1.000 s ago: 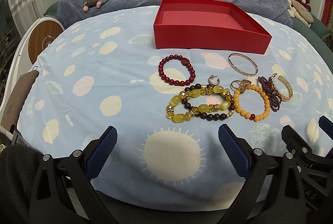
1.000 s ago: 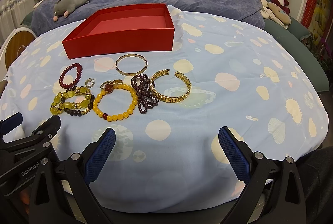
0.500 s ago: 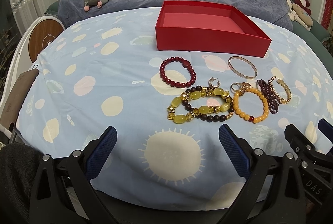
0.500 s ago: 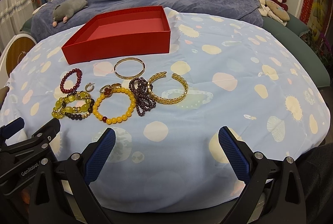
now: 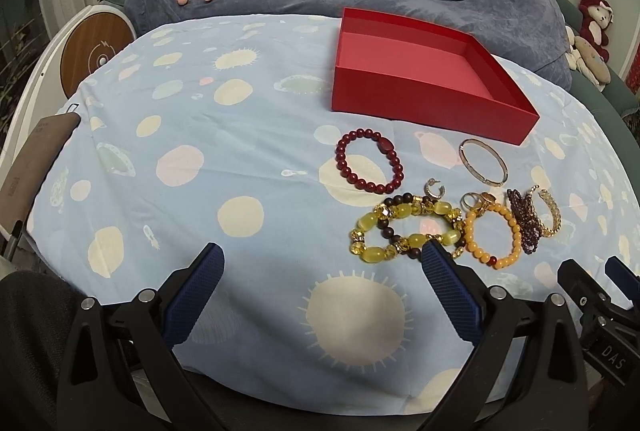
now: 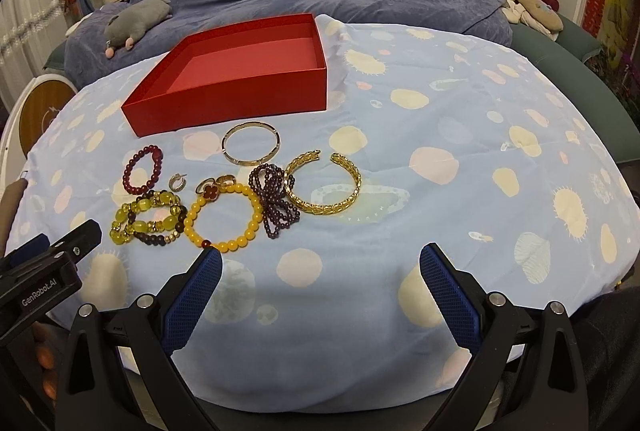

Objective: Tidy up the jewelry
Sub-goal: 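Move the left tool to the yellow-bead bracelet while the right tool approaches the gold twisted cuff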

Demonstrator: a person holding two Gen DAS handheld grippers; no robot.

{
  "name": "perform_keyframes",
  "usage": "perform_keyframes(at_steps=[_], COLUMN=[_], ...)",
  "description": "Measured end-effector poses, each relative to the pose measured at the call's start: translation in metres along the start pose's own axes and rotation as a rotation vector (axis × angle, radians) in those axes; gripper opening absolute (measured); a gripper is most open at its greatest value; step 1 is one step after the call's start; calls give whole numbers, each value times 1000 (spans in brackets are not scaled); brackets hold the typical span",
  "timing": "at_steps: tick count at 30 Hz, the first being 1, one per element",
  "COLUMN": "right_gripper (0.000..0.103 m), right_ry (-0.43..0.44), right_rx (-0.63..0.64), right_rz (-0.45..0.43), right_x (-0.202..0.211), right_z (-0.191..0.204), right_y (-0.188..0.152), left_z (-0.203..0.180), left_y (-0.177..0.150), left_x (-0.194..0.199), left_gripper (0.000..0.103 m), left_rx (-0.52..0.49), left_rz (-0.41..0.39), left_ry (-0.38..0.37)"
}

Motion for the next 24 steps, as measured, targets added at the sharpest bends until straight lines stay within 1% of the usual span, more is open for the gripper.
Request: perform_keyframes(at_steps=[3,6,10,13,14,18,20,24], right_gripper=[95,94,87,77,75,69,64,62], right_ry=[-7,-12,2,13,12,21,25,25], right_rx=[-9,-18,-29,-23,-24,-31,-35,-41], right_rz=[-2,22,44,66,70,93,108,115], right_x=[-5,-17,-32,-44,-47,-58,-63,-68], right_z=[-5,-10,-10,-9,-9,-10,-12,-14], right_y=[12,20,29,35,36,37,36,36], left_z=[3,5,2,-2,-4,-7,-10,-14], left_y=[6,12,17,19,19,19,19,17], left_x=[-4,-10,-15,-19,-21,-24,-25,-26], left_gripper=[95,95,95,95,94,94,94,94], left_rx=[5,0,-27,-59,-63,-65,-65,-67], left_rz=[-1,5,6,6,10,20,27,32], left_ry=[14,17,2,3,2,-8,-15,-29])
Point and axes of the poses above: each gripper's, at about its wrist camera, not at the fingertips, and x roughly against the way its jaws point, z to its left, y to its top, the point moved 7 cm from there along -x, roughly the way its jaws point, and after that the axes turned 9 degrees about y, right-handed, at the moved point
